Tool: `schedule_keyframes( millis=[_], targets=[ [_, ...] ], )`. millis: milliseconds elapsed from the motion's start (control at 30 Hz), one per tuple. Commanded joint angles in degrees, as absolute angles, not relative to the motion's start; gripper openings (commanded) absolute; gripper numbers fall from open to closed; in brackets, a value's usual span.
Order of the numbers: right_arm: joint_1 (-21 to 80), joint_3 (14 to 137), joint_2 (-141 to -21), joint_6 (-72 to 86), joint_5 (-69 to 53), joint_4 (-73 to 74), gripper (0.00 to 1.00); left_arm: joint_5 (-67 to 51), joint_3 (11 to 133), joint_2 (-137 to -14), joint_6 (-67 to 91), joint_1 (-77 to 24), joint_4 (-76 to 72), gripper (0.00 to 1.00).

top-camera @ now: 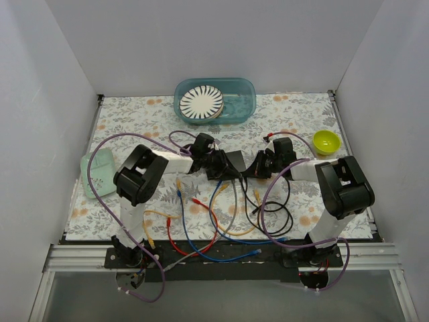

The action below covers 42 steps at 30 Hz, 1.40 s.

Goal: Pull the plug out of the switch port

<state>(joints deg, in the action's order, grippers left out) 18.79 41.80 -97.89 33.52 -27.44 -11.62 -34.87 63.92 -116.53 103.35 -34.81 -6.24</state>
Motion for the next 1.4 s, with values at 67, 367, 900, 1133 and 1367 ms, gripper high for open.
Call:
schedule_keyframes(
  millis=[67, 367, 900, 1133, 1367],
  targets=[
    [20.0, 36.4, -101.1, 31.4, -34.0, -3.3, 0.01, -16.0, 63.6, -117.5, 102.9, -33.7, 3.0, 0.20],
    [21.0, 32.2, -99.1, 32.6, -36.2, -5.2, 0.01, -8.2, 64.6, -117.5, 102.7, -33.7, 8.2, 0.20],
    [20.2, 43.3, -86.2, 32.7, -12.5, 3.1, 0.48, -20.1, 62.9, -106.4, 95.9, -33.3, 0.4, 0.34],
    [21.5, 51.3, -94.6, 34.9, -22.7, -3.6, 0.51, -22.8, 66.3, -103.6, 93.3, -33.1, 2.7, 0.36],
    [23.6, 52.0, -103.1, 39.0, -28.6, -9.2, 0.49, -16.4, 66.5, -103.2, 95.2, -27.2, 5.3, 0.36]
  ],
)
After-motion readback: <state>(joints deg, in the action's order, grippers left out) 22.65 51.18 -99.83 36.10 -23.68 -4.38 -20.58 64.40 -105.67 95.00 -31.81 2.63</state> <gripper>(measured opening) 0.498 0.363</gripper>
